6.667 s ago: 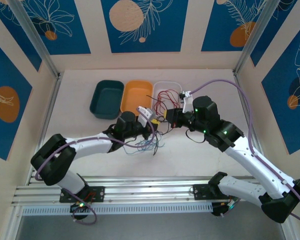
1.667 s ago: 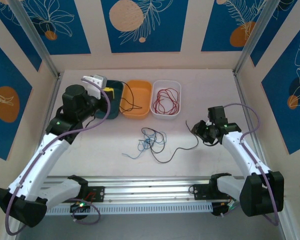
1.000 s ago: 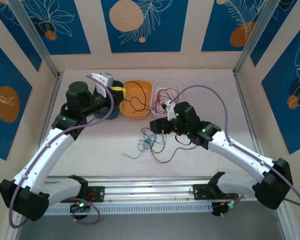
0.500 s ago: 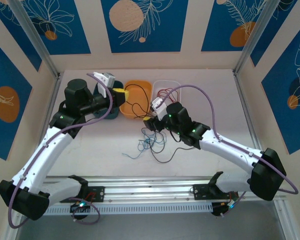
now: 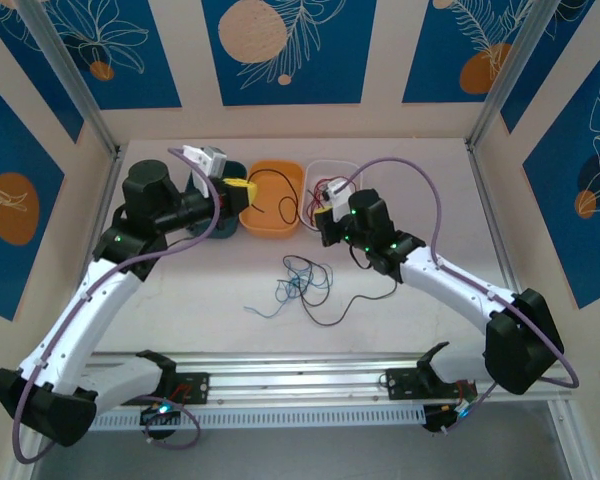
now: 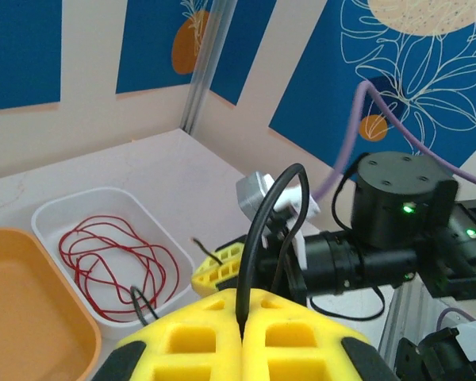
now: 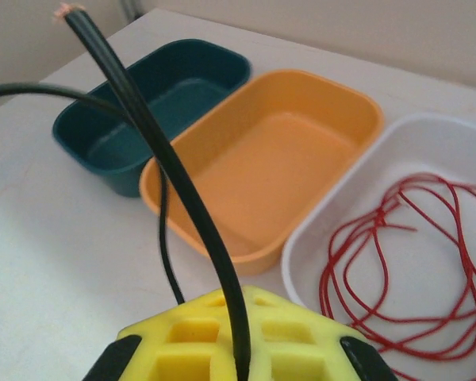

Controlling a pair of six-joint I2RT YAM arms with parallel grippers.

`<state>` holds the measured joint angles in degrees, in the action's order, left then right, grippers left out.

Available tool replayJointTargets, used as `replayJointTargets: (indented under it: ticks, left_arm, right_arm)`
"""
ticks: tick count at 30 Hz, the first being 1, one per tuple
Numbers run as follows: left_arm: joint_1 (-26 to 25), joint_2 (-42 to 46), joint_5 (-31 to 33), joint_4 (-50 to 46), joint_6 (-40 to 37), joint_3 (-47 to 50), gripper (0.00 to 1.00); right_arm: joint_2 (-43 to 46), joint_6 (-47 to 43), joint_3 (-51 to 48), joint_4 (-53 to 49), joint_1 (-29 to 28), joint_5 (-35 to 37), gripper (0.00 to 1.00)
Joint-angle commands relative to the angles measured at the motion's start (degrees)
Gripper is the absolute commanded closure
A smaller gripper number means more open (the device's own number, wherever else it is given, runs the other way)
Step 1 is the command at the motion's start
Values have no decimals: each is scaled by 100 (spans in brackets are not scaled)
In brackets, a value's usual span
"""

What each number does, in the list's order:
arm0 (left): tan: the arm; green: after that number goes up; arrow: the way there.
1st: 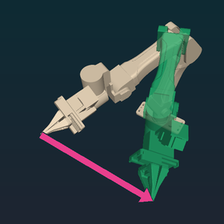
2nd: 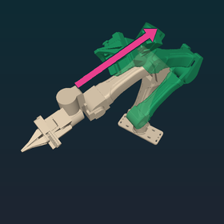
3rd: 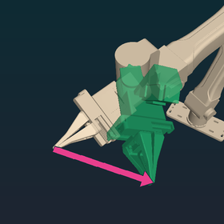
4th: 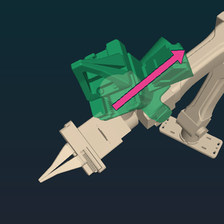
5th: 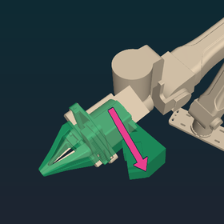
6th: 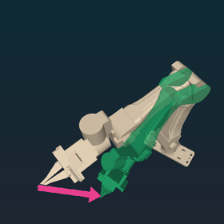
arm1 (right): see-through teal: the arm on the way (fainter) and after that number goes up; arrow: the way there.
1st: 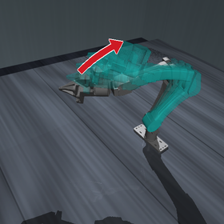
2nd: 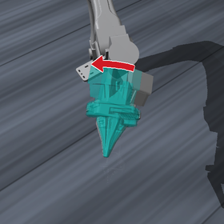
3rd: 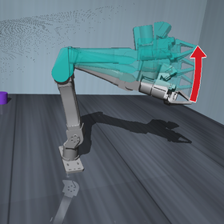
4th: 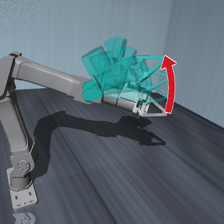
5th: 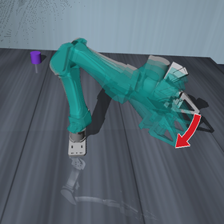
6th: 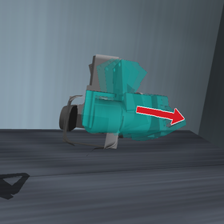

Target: Untangle the cables

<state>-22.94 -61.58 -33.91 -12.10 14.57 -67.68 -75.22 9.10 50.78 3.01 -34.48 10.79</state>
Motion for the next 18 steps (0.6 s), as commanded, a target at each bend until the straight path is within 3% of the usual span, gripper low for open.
replayJointTargets:
  ticks: [1,7,13,18]
  left_arm:
    - [44,47,243,-269,-159,-174,100]
    - [45,-267,429,-577,-442,-229,100]
    - [35,-624,105,-368,-449,-176,100]
    - [35,-1088,557,-446,-629,-314,100]
  right_arm:
    - [26,855,56,-137,180,-578,98]
    - [-157,1445,776,-740,386,-876,97]
    - [-952,1608,1732,-1103,416,-1457,97]
    - [-1792,1752,2663,-1326,416,-1741,98]
